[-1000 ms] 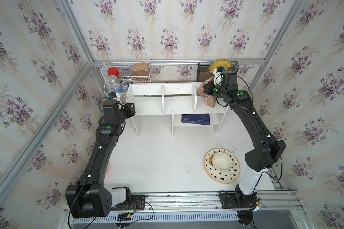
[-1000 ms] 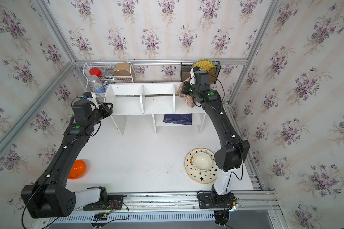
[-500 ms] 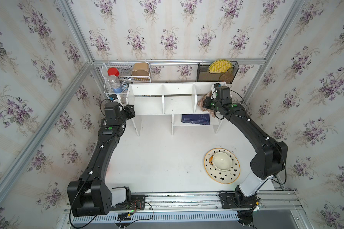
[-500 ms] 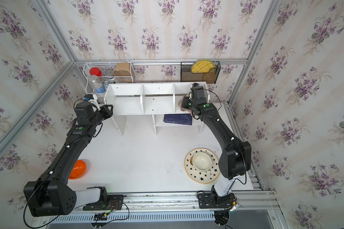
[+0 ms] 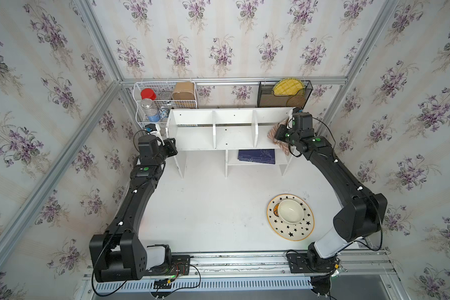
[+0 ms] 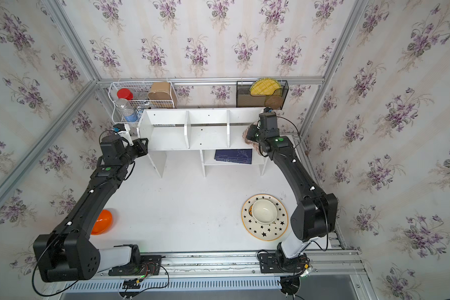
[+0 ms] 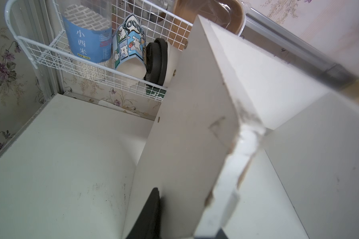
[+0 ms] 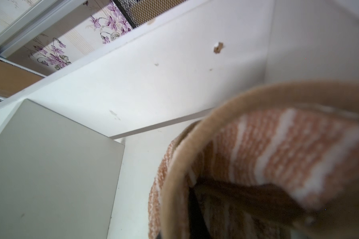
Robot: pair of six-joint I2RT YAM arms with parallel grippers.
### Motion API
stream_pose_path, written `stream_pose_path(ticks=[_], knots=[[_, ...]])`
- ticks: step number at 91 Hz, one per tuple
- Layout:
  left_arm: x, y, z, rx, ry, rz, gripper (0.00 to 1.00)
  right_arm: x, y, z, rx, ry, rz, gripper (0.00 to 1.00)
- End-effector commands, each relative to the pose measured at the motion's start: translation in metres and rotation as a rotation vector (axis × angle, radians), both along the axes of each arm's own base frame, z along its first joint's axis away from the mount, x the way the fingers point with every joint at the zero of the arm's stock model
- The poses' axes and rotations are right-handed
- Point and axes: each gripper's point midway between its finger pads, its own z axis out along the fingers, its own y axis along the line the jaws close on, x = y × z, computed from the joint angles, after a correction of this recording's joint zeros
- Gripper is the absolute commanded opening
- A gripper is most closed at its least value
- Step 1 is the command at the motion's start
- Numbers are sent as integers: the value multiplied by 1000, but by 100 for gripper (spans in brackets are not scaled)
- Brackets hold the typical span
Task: Wipe the bookshelf clean with a cloth
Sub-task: Wipe the dust from the shelf.
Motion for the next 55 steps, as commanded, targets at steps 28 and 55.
stream_pose_path(ticks=[28, 55], knots=[[-12, -11, 3, -94, -2, -35, 18, -34, 41, 77, -160, -195, 7, 0], [-9, -12, 9, -93, -13, -41, 16, -91, 154, 133, -199, -338, 213, 0]])
